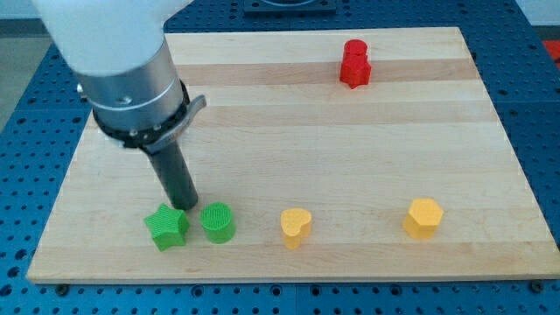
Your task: Move the blue cube towards the center
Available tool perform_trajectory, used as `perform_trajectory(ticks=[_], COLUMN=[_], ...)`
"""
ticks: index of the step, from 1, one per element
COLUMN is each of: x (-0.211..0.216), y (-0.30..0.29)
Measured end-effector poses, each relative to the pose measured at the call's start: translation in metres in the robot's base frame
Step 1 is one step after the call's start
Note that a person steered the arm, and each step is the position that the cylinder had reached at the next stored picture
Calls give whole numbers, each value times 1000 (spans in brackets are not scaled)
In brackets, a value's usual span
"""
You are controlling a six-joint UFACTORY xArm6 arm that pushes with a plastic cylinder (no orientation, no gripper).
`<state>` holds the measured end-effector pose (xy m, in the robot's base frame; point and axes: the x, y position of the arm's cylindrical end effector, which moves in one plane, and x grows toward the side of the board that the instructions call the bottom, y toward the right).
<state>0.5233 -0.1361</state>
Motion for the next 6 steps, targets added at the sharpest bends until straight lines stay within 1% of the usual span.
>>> perform_trajectory(ticks=[1, 3, 4, 5, 6], x=[-31, -40, -56, -91, -116], y=[-8, -69, -102, -113, -111])
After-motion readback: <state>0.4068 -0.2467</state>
